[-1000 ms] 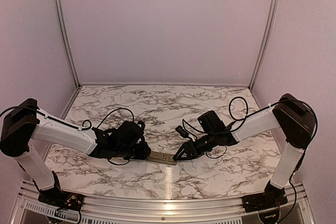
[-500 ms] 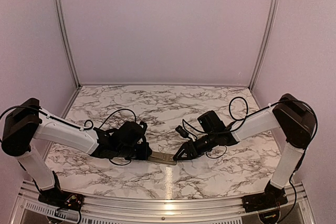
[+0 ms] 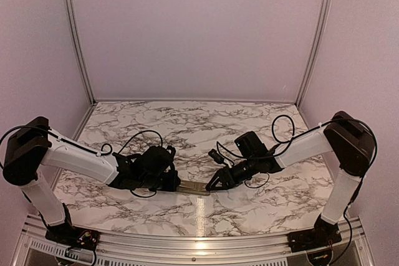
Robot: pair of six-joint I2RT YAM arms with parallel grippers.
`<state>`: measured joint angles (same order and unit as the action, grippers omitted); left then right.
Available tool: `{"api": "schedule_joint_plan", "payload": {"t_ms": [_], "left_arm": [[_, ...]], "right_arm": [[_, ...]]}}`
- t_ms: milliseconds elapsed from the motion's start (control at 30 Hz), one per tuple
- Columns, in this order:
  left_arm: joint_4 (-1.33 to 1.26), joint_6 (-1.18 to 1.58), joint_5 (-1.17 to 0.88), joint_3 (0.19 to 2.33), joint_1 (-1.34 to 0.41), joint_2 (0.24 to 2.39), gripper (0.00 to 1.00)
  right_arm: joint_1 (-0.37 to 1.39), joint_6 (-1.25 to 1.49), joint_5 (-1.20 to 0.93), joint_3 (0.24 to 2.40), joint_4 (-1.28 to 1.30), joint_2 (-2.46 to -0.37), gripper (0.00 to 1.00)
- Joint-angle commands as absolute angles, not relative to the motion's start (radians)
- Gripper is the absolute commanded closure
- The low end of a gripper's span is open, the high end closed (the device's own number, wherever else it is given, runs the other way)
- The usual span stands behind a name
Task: Load the batteries into the remote control
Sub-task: Load the battery cover onto the remote control without the battery cover.
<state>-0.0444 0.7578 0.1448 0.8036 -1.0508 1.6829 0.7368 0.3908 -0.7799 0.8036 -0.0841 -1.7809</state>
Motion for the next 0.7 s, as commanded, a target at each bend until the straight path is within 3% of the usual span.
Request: {"api": "schedule_joint_plan", "payload": {"t_ms": [0,667], "left_arm": [[-0.036,0.742,0.138,0.822,-1.066,1.716,0.91],[-0.108,0.755,0.079,0.809,-1.083,1.745,0.95]], "right_arm": [[0.737,0.376,-0.781,0.836,-0.076,-1.782,0.49],[0.738,0.39,-0.802,0.824,-0.103,-1.786,0.52]]}}
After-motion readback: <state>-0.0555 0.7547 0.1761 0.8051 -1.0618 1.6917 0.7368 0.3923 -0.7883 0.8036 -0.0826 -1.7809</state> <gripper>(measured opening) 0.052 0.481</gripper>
